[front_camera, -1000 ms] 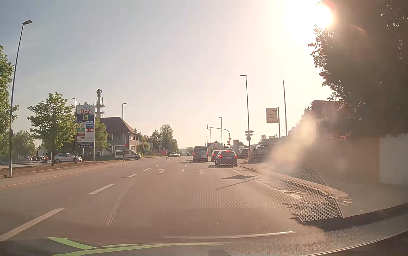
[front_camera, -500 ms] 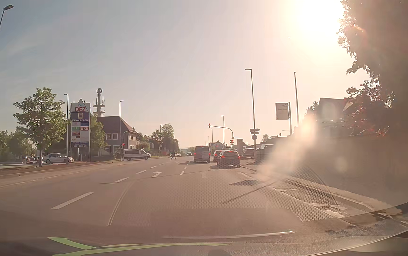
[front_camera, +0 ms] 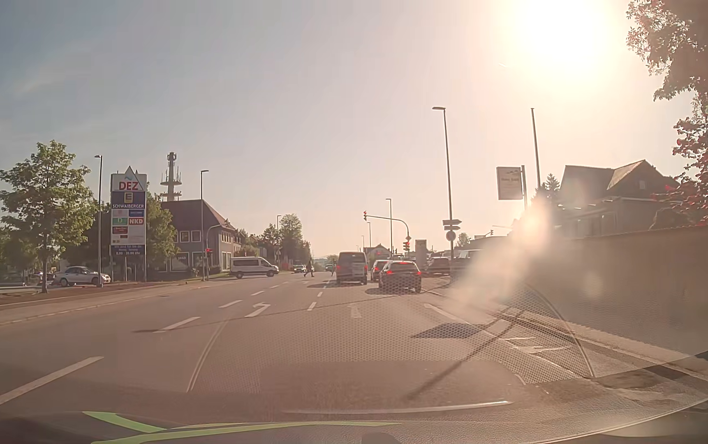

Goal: Follow the waypoints while adhering to traffic rules and regulations

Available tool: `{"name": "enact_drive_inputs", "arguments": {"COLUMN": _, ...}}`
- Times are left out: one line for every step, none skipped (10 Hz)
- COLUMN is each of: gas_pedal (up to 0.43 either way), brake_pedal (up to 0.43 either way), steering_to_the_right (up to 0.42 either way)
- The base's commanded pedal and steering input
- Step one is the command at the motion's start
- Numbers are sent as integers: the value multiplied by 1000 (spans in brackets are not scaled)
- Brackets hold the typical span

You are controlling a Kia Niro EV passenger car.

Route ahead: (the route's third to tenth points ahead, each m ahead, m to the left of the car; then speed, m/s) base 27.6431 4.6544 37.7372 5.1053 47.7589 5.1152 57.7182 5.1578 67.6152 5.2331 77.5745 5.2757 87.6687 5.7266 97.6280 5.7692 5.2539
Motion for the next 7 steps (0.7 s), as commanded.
{"name": "enact_drive_inputs", "arguments": {"gas_pedal": 47, "brake_pedal": 0, "steering_to_the_right": -4}}
{"name": "enact_drive_inputs", "arguments": {"gas_pedal": 59, "brake_pedal": 0, "steering_to_the_right": -4}}
{"name": "enact_drive_inputs", "arguments": {"gas_pedal": 59, "brake_pedal": 0, "steering_to_the_right": -4}}
{"name": "enact_drive_inputs", "arguments": {"gas_pedal": 59, "brake_pedal": 0, "steering_to_the_right": -4}}
{"name": "enact_drive_inputs", "arguments": {"gas_pedal": 59, "brake_pedal": 0, "steering_to_the_right": -4}}
{"name": "enact_drive_inputs", "arguments": {"gas_pedal": 59, "brake_pedal": 0, "steering_to_the_right": -4}}
{"name": "enact_drive_inputs", "arguments": {"gas_pedal": 59, "brake_pedal": 0, "steering_to_the_right": -3}}
